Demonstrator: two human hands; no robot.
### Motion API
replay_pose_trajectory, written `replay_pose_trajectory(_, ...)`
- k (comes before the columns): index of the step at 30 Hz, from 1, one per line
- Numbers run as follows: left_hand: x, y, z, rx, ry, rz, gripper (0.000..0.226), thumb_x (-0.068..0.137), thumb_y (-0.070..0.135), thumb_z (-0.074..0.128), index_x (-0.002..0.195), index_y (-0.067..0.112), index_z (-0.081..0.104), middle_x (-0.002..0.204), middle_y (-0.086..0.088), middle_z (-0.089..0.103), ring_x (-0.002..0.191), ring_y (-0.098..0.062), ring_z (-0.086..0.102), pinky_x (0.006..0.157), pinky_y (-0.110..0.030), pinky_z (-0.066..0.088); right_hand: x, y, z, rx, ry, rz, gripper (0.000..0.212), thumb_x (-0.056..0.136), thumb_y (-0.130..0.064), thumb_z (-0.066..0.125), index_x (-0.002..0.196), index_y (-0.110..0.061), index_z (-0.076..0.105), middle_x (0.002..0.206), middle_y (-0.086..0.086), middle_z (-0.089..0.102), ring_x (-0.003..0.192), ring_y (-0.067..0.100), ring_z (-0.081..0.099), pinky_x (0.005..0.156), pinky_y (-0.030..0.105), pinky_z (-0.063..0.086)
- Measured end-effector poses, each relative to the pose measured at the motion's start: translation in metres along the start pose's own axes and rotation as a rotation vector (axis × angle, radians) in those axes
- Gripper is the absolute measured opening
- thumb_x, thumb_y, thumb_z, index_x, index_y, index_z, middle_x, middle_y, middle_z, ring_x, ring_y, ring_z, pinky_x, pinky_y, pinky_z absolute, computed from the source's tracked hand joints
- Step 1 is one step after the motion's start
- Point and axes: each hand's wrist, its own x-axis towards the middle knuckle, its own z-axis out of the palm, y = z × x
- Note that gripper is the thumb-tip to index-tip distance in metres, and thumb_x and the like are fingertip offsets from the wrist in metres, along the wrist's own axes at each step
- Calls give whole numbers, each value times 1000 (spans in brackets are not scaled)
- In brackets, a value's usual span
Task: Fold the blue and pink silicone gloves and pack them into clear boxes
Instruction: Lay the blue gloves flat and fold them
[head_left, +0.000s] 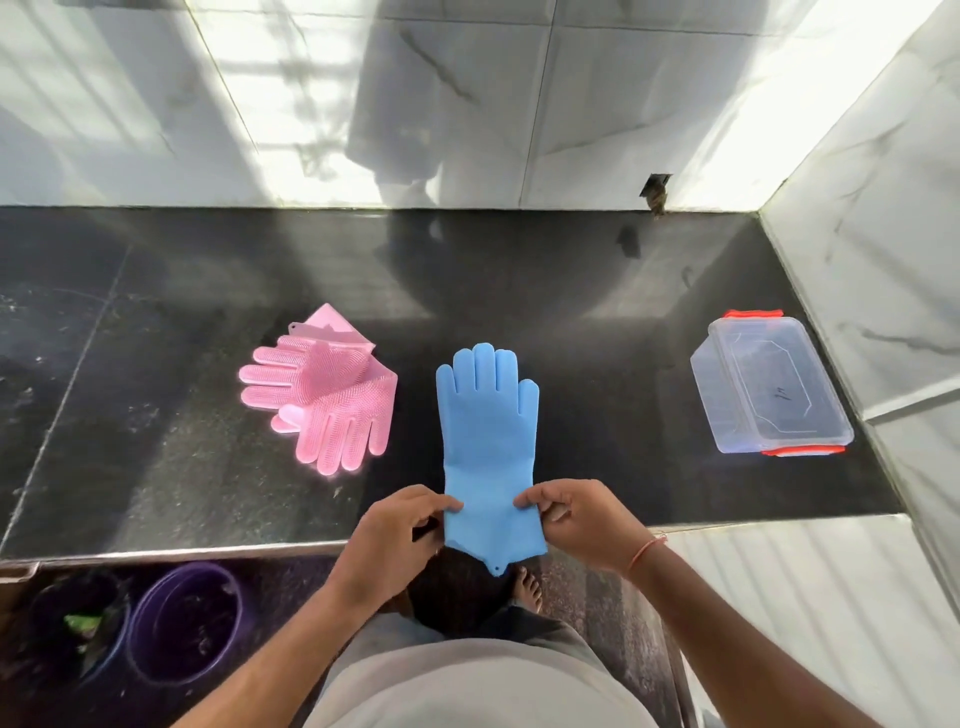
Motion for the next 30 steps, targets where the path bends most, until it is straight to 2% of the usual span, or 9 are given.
replay_pose_trajectory(4, 16, 3, -8, 153, 57, 117, 32, 87, 16, 92, 117, 25, 82, 123, 15, 60, 115, -9, 63, 103, -19, 57, 8, -1, -8, -41, 79, -136, 28, 88, -6, 81, 107, -25, 87, 87, -8, 71, 69, 9, 64, 71, 15, 52)
replay_pose_trajectory(8, 34, 8, -17, -2, -34, 92, 33, 99, 8, 77, 120, 32, 69, 147, 16, 61, 139, -4, 58, 120, -26, 48, 23, 1, -14, -11, 188, -200, 16, 92, -23, 85, 107, -28, 85, 95, -8, 63, 82, 13, 61, 70, 13, 46)
replay_pose_trajectory(13, 68, 14, -13, -228, -97, -147, 26, 113, 37, 55, 139, 32, 53, 128, 26, 70, 125, -2, 68, 109, -34, 60, 53, -4, -20, 53, 242, -190, 19, 101, -27, 73, 118, -26, 80, 116, -17, 67, 105, 13, 67, 91, 28, 56)
replay_pose_trajectory(17, 102, 13, -10, -347, 21, -239, 17, 115, 37, 52, 129, 27, 56, 121, 7, 73, 116, -14, 72, 104, -51, 60, 83, -12, -26, 87, 284, -52, 28, 103, -33, 67, 109, -6, 69, 105, 10, 72, 97, 32, 67, 88, 51, 58)
replay_pose_trajectory(19, 119, 12, -9, -362, 56, -263, 16, 114, 35, 55, 127, 26, 56, 121, 5, 74, 116, -18, 73, 101, -50, 62, 96, -16, -29, 126, 296, 8, 26, 101, -39, 65, 104, -14, 69, 91, 0, 75, 81, 18, 69, 76, 43, 57)
replay_pose_trajectory(21, 132, 11, -9, -375, 72, -278, 27, 107, 38, 69, 128, 27, 56, 121, 9, 75, 114, -14, 75, 93, -37, 65, 108, -19, -31, 124, 316, 56, 21, 99, -45, 61, 100, -25, 67, 77, -11, 71, 67, 7, 60, 67, 33, 50)
replay_pose_trajectory(23, 142, 12, -11, -363, 86, -295, 43, 95, 40, 84, 128, 31, 56, 119, 16, 75, 106, -1, 75, 80, -19, 63, 117, -21, -32, 57, 342, 104, 23, 99, -48, 58, 95, -25, 64, 79, -9, 70, 69, 12, 60, 66, 32, 48)
replay_pose_trajectory(25, 149, 12, -11, -334, 117, -317, 48, 92, 39, 87, 129, 30, 58, 115, 18, 75, 99, 5, 74, 75, -14, 60, 125, -21, -34, -1, 363, 138, 29, 100, -50, 56, 91, -23, 60, 82, -7, 68, 74, 20, 63, 66, 35, 49)
replay_pose_trajectory(30, 161, 10, -7, -169, 174, -351, 44, 99, 33, 78, 137, 19, 62, 118, 3, 77, 106, -19, 75, 92, -41, 64, 140, -18, -33, -5, 364, 192, 35, 102, -45, 57, 81, -17, 52, 67, -7, 55, 61, 17, 49, 56, 33, 38)
